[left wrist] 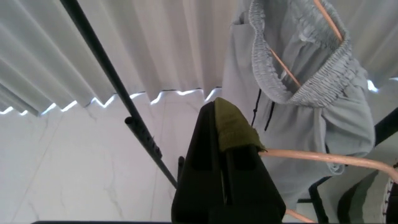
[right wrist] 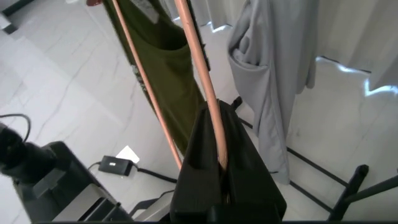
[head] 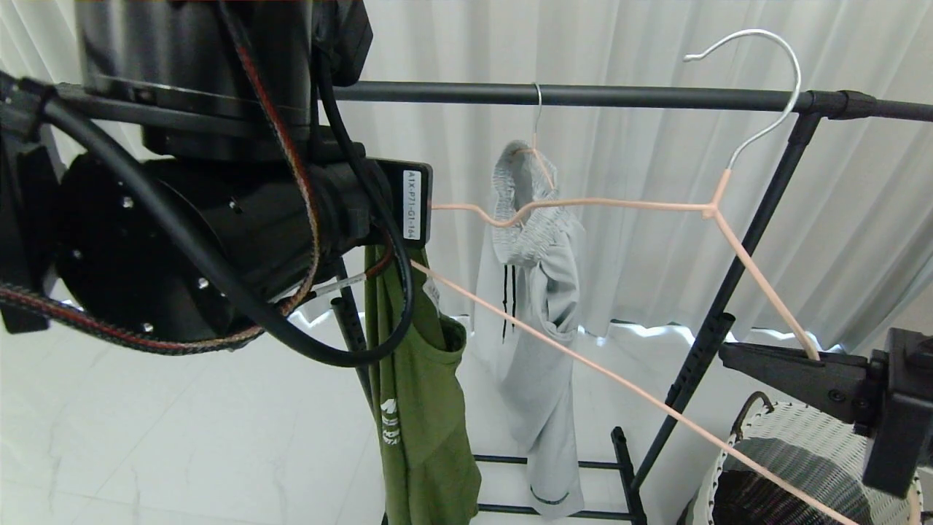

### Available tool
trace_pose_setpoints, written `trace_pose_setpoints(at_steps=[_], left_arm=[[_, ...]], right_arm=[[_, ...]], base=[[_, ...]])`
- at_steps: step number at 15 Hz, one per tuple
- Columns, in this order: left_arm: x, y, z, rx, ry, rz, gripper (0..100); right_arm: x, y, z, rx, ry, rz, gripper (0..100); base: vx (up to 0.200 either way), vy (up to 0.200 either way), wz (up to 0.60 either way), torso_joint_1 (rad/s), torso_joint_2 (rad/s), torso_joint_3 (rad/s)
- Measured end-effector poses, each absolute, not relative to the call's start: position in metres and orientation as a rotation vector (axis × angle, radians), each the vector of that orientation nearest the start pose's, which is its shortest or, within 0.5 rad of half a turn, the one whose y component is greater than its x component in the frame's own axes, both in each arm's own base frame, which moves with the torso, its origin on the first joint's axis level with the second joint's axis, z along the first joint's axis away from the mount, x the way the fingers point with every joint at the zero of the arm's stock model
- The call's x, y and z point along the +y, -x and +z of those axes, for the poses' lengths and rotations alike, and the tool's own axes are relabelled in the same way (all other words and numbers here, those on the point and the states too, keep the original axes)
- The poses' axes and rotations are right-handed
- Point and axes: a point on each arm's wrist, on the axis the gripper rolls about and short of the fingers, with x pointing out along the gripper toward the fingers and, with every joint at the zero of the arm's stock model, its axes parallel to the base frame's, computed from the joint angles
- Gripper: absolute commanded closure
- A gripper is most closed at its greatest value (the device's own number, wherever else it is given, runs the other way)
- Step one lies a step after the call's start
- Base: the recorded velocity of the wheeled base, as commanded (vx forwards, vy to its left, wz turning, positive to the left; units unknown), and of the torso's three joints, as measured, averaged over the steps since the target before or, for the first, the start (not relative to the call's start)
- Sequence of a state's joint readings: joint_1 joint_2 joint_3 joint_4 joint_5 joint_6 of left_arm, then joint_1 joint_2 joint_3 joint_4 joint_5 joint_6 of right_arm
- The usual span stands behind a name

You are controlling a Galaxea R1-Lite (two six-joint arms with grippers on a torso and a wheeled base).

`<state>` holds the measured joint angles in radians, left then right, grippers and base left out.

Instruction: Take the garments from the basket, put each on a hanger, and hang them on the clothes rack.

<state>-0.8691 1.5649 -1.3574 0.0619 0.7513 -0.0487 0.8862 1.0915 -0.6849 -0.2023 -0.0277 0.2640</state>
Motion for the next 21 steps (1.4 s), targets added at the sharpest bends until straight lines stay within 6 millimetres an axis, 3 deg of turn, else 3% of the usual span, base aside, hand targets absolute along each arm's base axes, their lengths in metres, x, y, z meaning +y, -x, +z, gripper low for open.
trace_pose_setpoints(at_steps=[7, 15, 21], left_arm=[[-0.215, -0.180, 0.314, 0.182, -0.115, -0.169, 100], [-0.204, -0.172, 0.327, 0.152, -0.088, -0.169, 100], [-0.204, -0.169, 0.322, 0.164, -0.102, -0.177, 100]], right_arm=[[0.128, -0.097, 0.245, 0.295, -0.152, 0.858, 100], [0.135, -0.112, 0.237, 0.310, -0.131, 0.751, 100], [0.132, -0.119, 0.243, 0.245, -0.160, 0.681, 100]], base=[[0.000, 0.000, 0.00, 0.000, 0.00, 0.000], [0.000, 0.000, 0.00, 0.000, 0.00, 0.000], [0.000, 0.000, 0.00, 0.000, 0.00, 0.000]])
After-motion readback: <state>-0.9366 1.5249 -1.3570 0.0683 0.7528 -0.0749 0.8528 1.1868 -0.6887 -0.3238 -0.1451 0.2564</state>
